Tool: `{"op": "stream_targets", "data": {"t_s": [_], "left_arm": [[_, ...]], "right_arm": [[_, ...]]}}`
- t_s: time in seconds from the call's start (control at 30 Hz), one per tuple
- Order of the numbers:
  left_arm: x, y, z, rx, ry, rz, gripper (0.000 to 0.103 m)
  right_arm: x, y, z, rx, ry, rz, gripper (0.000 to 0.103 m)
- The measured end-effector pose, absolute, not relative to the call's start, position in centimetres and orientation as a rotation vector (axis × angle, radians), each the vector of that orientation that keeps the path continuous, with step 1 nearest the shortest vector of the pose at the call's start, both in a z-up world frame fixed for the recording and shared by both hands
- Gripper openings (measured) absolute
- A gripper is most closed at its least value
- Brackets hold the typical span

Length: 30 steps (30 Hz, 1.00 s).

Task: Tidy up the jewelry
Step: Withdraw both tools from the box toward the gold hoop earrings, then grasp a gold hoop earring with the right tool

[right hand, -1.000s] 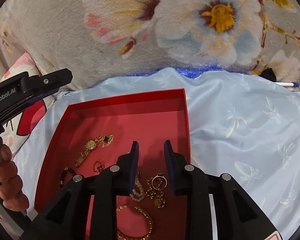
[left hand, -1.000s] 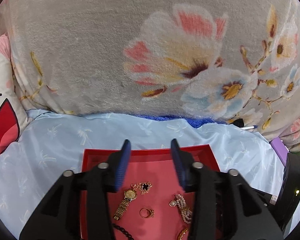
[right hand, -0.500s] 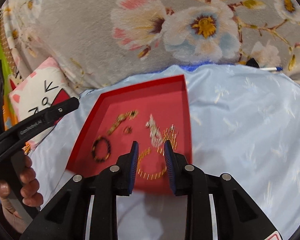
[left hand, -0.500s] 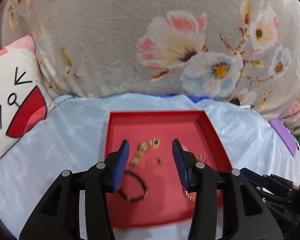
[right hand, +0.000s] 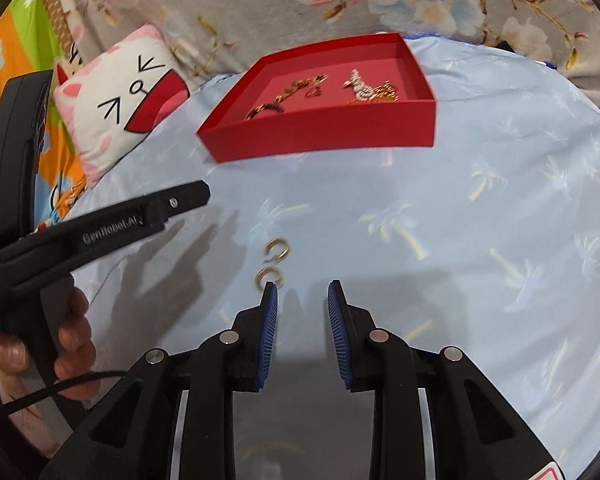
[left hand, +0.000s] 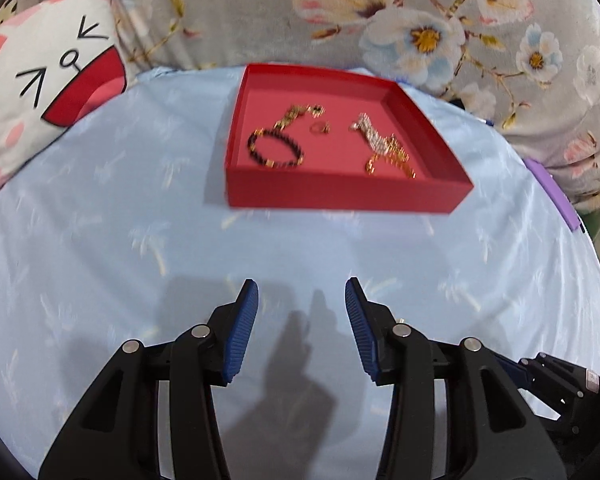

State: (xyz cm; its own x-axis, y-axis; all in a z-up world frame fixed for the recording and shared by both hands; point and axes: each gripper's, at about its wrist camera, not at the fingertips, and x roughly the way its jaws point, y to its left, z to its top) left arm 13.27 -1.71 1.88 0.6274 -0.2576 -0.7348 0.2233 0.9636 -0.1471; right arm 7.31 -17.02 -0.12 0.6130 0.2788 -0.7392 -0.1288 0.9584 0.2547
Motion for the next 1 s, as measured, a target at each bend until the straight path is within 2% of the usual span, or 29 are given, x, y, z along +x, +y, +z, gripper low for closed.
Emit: {"op": "stream_targets", "data": {"t_s": [0.53,0.67,1.0], "left_arm": [[11.1,2.1,1.0,-0.075,0.853,-0.212,0.044],[11.1,1.8,1.3,-0.072,0.849,-0.224,0.044],[11.2,-1.6,1.6,-0.029,0.855,-0.301,0.044]], "right_arm": [[8.9,-13.8,-1.3,0.094,0.881,0.200,0.025],[8.9,-13.3,-1.3,0.027,0.871,0.167,0.017],[7.0,-16.5,-1.1,0.109,0.868,0.140,0.016]]}}
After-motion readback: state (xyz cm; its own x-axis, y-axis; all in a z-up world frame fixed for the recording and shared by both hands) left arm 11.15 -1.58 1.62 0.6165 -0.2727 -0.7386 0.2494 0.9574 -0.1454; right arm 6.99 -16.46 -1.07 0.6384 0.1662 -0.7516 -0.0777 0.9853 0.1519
